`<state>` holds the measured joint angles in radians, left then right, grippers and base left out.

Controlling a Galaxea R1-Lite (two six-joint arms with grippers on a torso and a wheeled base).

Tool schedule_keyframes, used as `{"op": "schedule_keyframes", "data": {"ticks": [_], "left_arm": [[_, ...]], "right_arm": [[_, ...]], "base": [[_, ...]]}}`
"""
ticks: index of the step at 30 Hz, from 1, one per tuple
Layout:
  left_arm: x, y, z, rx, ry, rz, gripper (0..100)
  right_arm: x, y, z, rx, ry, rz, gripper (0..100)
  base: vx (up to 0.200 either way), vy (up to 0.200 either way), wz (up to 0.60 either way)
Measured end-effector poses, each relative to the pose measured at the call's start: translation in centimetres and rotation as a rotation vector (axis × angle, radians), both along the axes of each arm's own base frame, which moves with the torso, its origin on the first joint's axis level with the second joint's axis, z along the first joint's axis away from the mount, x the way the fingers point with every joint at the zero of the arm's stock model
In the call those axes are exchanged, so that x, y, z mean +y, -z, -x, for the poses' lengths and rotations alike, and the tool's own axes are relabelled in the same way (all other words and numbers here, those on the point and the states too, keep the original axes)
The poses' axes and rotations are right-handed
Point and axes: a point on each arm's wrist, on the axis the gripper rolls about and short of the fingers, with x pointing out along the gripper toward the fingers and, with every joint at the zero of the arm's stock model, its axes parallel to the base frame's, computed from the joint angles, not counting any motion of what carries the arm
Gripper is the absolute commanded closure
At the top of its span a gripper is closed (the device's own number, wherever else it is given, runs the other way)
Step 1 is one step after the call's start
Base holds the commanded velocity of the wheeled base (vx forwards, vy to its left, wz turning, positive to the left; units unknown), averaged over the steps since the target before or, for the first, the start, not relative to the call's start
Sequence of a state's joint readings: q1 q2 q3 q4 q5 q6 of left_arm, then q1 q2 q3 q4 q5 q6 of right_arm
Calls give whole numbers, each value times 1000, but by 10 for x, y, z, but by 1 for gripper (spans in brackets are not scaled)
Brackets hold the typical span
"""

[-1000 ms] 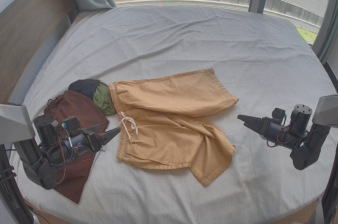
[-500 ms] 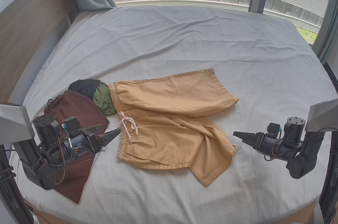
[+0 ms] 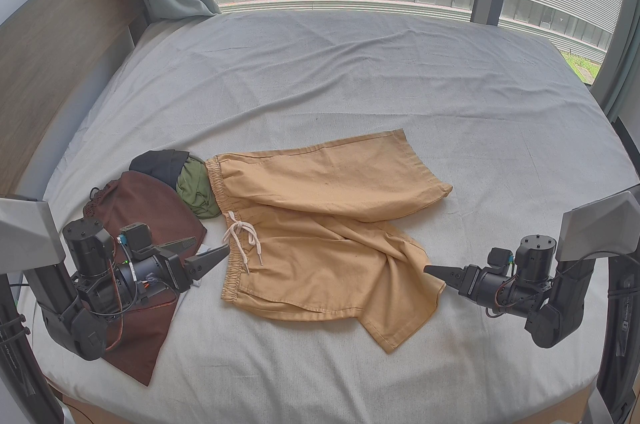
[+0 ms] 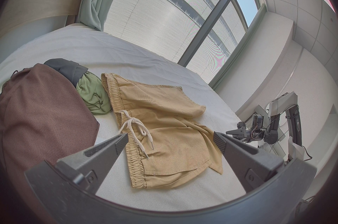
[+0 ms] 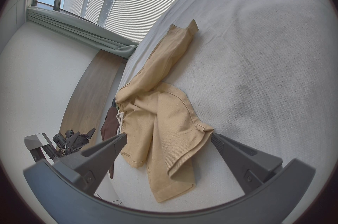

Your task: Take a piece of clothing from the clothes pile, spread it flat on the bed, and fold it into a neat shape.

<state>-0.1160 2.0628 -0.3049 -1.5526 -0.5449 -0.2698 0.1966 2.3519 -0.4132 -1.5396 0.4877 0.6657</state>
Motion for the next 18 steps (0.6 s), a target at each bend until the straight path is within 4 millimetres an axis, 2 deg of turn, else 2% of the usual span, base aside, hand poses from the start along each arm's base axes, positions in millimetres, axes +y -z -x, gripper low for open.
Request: {"op": "schedule_keyframes", "data": {"ticks": [9, 18], "left_arm": [[0, -1, 0, -4, 2, 0, 0], [0, -1, -1, -8, 1, 1, 0]], "right_arm": [[12, 10, 1, 50, -23, -24, 0], [25, 5, -14, 32, 37, -80, 0]], "base": [[0, 0, 0], [0, 0, 0]]}}
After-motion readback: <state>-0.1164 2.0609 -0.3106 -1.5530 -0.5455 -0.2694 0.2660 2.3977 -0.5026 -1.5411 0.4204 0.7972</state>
